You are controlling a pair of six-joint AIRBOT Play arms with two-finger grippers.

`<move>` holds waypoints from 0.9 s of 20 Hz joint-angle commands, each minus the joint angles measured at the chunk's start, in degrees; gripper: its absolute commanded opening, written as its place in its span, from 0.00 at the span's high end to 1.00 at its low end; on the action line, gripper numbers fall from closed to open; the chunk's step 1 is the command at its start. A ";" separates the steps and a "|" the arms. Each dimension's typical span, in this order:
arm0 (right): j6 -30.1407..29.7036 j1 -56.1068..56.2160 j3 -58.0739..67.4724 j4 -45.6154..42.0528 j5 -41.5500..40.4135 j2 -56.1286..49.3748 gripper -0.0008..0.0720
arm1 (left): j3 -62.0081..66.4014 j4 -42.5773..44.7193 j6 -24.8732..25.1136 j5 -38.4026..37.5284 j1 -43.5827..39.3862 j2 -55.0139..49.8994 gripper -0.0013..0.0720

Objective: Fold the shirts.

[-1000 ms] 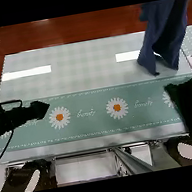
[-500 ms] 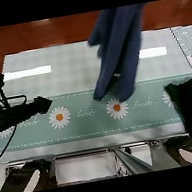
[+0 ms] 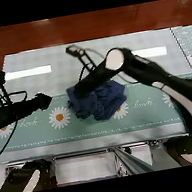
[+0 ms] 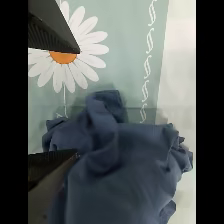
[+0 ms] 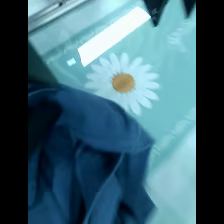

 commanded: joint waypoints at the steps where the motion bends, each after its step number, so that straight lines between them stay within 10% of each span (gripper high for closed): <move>1: -2.67 1.07 0.31 7.61 -0.13 -6.19 0.14 | 0.00 -0.70 0.04 -0.70 -0.15 -0.66 0.02; 10: 2.08 -46.82 -11.78 -6.88 14.86 12.87 0.15 | -4.13 -10.51 3.98 -13.75 -3.30 -7.52 0.02; 13: -0.55 -55.12 -33.16 0.76 8.15 21.09 0.15 | -11.76 -26.64 13.55 -4.20 -4.59 -10.45 0.02; 18: -2.67 -47.87 -47.56 5.31 4.07 23.82 0.15 | -14.14 -33.22 15.61 15.23 -12.46 -16.41 0.03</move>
